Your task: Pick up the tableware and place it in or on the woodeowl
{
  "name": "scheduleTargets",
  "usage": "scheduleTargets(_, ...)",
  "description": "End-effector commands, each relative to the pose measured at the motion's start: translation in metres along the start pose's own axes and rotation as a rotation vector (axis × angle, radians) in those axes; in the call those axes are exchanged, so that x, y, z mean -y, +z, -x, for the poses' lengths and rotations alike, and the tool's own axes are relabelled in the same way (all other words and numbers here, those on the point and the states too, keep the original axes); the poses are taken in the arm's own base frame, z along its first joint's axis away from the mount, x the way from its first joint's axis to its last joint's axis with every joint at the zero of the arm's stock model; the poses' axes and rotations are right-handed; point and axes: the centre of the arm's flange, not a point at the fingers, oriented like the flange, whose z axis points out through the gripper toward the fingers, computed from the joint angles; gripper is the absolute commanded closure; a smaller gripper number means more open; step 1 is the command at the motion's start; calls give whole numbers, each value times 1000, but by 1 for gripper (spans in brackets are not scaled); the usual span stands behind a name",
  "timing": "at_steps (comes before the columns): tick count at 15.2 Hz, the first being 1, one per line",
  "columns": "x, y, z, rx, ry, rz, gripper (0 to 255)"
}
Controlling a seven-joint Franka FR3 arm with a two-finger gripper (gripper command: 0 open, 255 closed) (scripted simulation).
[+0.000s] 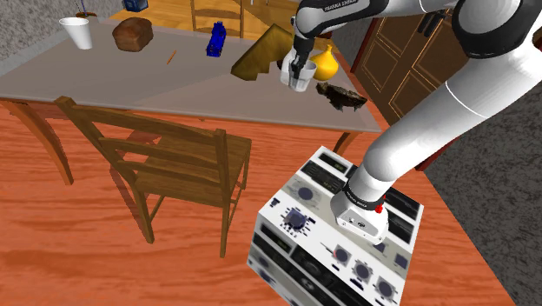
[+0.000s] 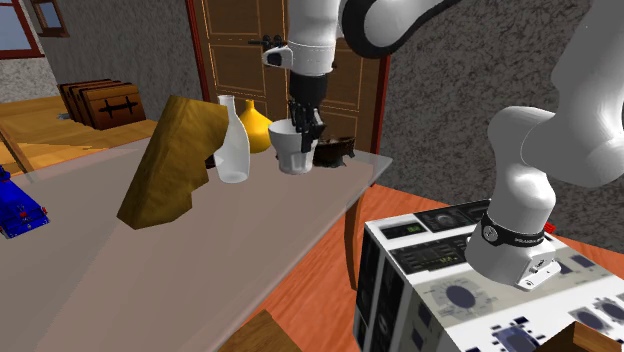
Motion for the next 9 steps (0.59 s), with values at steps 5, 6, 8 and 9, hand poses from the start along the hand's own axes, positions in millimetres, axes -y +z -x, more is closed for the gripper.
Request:
scheduleTargets(5, -5, -33, 0, 0, 0, 0, 255)
scheduleTargets(6, -6, -38, 0, 0, 0, 0, 255)
scheduleTargets(8, -8, -49, 0, 0, 0, 0, 255)
scheduleTargets(9, -9, -54, 0, 0, 0, 0, 255)
